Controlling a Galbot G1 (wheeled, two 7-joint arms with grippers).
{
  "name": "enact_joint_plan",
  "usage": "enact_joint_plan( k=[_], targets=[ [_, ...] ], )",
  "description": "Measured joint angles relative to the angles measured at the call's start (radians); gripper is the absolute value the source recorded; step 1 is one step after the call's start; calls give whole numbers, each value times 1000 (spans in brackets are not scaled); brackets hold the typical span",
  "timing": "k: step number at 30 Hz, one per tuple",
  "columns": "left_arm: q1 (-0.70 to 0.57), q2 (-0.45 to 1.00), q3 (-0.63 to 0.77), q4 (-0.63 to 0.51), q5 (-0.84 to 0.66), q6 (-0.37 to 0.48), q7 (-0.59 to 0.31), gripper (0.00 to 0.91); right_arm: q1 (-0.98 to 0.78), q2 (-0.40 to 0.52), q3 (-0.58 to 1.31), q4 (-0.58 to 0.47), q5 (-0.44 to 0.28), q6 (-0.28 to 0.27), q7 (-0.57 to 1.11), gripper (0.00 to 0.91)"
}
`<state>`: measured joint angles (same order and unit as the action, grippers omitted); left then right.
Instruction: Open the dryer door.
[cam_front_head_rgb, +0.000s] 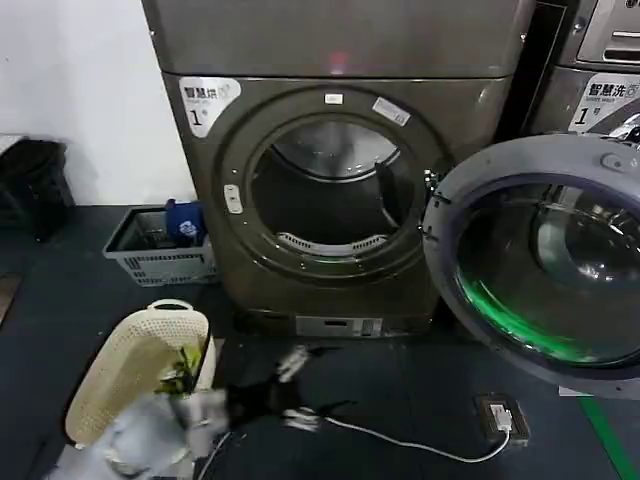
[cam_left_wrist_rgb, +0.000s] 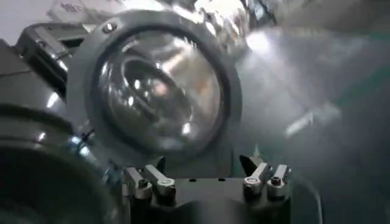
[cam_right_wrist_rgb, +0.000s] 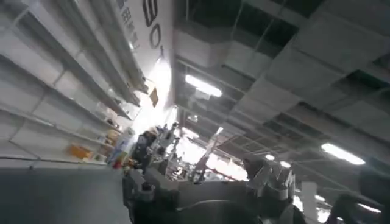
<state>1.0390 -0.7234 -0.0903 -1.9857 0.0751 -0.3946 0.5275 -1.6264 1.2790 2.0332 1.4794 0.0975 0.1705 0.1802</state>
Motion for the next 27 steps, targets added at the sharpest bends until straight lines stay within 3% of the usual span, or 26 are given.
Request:
enact_joint_plan(
  k=[12,19,27],
  targets=[
    [147,125,-331,73,695,-413,-17,907,4,7,-11,1,62,10,7,907],
    [173,199,-362,101,1109,-432,-35,907,8,6,-24,-16,85,17,6,907],
    [189,263,-338,114,1323,-432,-48,907,14,13,-28,-21,95,20,-4,907]
  ],
)
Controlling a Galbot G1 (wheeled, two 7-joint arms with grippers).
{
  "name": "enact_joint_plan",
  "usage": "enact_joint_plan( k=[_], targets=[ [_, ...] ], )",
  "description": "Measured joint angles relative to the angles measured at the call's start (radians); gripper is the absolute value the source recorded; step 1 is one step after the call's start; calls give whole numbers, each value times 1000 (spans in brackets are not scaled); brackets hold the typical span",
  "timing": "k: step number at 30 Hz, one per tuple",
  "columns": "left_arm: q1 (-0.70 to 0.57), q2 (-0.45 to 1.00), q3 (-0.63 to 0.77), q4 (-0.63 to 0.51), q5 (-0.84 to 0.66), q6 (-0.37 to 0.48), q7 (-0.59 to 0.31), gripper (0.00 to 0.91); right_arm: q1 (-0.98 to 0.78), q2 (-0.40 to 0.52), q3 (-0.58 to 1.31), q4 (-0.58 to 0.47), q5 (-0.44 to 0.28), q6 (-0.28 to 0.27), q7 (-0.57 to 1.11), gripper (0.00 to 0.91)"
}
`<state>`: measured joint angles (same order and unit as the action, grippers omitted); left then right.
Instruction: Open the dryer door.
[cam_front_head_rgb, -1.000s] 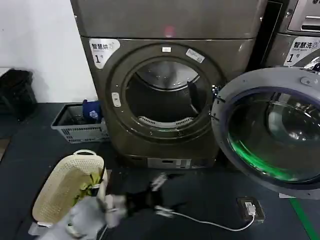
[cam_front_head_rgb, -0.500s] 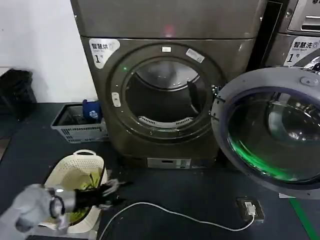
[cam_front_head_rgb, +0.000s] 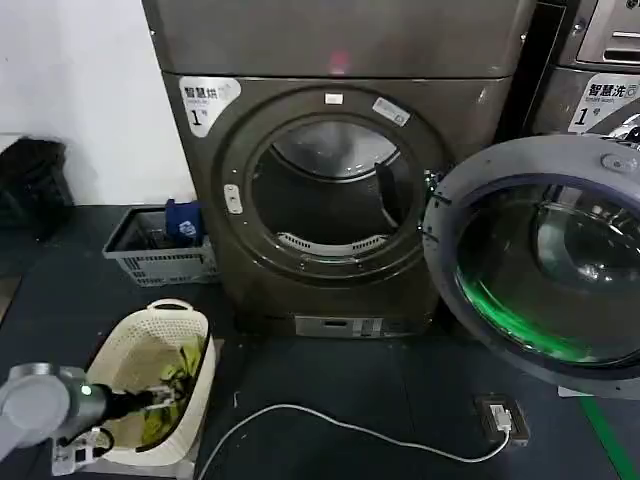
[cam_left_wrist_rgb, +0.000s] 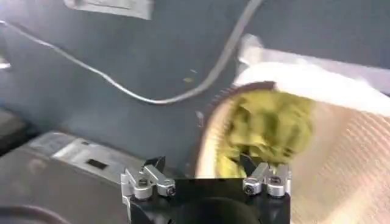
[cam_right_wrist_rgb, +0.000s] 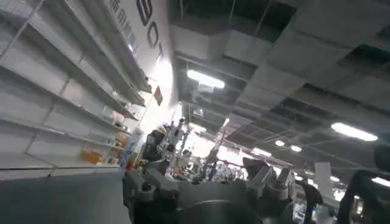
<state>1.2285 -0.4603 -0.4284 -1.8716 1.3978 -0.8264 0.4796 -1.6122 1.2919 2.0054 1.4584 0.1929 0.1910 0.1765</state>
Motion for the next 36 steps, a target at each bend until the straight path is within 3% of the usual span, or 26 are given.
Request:
enact_joint_plan(
  k=[21,36],
  targets=[
    [5,75,9,-12,53,2,-12,907,6,2,-10,-26,-2,35,-7,907],
    [19,97,15,-20,60,3,-34,907,0,5,-8,-37,-3,31,-1,907]
  ],
)
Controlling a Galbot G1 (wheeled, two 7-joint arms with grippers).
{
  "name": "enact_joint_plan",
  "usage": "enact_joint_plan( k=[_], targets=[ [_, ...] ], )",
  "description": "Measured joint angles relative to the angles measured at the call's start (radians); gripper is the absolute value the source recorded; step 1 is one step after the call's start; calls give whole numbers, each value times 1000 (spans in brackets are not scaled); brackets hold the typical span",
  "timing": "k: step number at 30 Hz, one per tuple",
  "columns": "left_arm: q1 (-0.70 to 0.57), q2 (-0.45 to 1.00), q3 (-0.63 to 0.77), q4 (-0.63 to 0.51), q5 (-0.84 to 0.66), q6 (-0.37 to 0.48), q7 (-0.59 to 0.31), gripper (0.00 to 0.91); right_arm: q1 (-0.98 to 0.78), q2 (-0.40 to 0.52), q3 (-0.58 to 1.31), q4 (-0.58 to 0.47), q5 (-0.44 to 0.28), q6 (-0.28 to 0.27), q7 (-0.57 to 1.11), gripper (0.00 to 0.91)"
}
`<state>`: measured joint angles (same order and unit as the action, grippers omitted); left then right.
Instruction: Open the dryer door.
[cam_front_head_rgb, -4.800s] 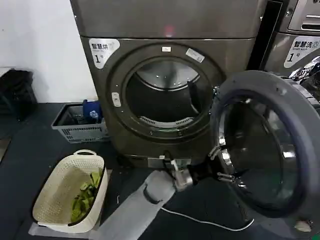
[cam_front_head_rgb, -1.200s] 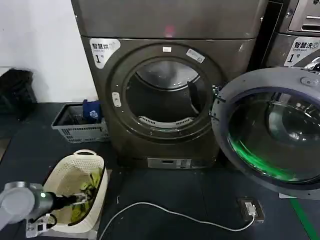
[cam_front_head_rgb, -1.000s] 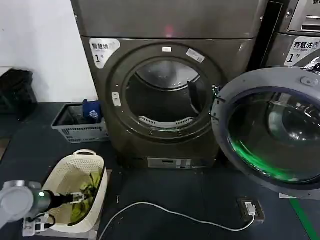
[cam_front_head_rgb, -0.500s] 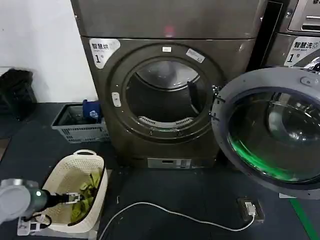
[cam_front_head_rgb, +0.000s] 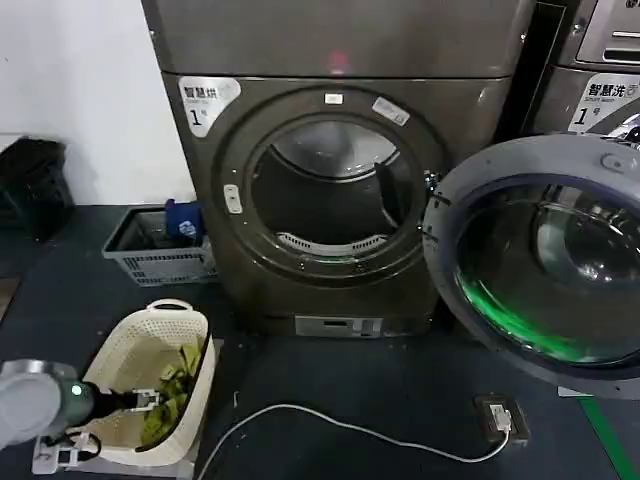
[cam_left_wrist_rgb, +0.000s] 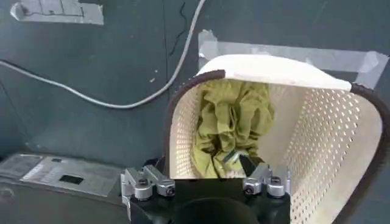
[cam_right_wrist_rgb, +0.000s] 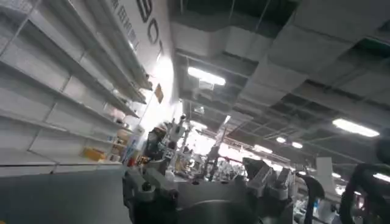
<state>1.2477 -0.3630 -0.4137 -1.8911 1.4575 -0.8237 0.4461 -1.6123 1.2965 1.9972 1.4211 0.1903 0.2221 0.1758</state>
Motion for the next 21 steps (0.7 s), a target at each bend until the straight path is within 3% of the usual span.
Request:
enact_joint_plan(
  k=[21],
  targets=[
    [4,13,4,30,-1,0,-24,907,-9,2,35,-38,80,7,35,907]
  ],
)
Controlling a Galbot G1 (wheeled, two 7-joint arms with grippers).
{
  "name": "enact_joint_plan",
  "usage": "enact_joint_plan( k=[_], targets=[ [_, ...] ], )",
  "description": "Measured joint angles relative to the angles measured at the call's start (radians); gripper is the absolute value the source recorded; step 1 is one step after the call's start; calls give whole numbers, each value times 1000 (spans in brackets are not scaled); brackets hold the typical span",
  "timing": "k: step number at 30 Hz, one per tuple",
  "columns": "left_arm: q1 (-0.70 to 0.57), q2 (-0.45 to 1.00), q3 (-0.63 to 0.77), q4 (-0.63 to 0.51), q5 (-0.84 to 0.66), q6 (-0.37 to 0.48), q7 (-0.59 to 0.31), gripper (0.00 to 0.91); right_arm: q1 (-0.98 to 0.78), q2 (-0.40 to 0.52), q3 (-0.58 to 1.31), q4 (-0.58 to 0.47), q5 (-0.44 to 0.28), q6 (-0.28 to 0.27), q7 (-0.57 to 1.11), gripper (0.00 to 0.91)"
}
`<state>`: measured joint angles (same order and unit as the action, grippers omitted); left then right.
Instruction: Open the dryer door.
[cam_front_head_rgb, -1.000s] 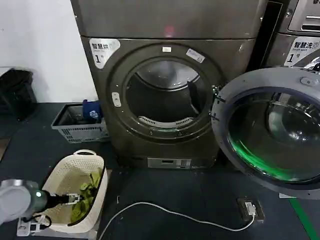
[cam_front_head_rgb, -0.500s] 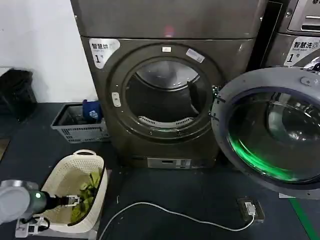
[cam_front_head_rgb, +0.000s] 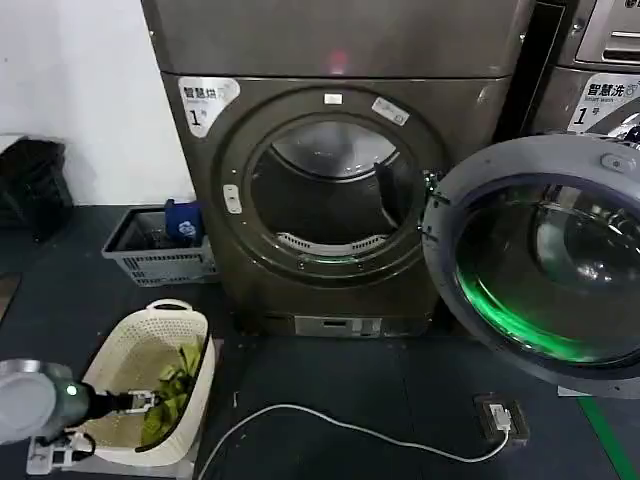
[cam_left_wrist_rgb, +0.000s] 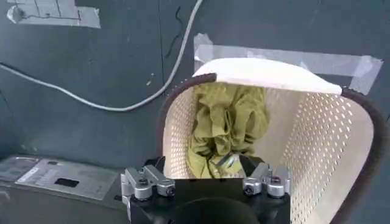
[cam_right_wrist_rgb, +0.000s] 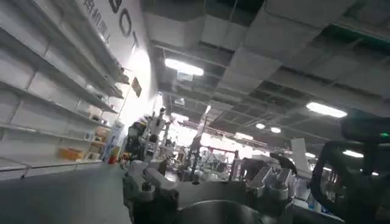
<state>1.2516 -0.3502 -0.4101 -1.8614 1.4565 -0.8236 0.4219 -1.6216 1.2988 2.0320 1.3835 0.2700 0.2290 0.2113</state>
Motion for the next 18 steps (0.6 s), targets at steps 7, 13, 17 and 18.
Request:
enact_joint_plan(
  k=[7,13,17,18],
  targets=[
    [11,-3,-1,9,-1,0,-2,907,5,7,-10,5,-6,-1,-6,907],
    [9,-5,-1,10,-6,0,-2,907,6,10,-12,10,-7,0,-7,907],
    [9,-5,-1,11,-7,0,-3,907,6,12,-12,11,-7,1,-8,907],
    [8,-5,-1,12,-8,0,-3,907,6,13,-12,12,-7,1,-8,907]
  ],
)
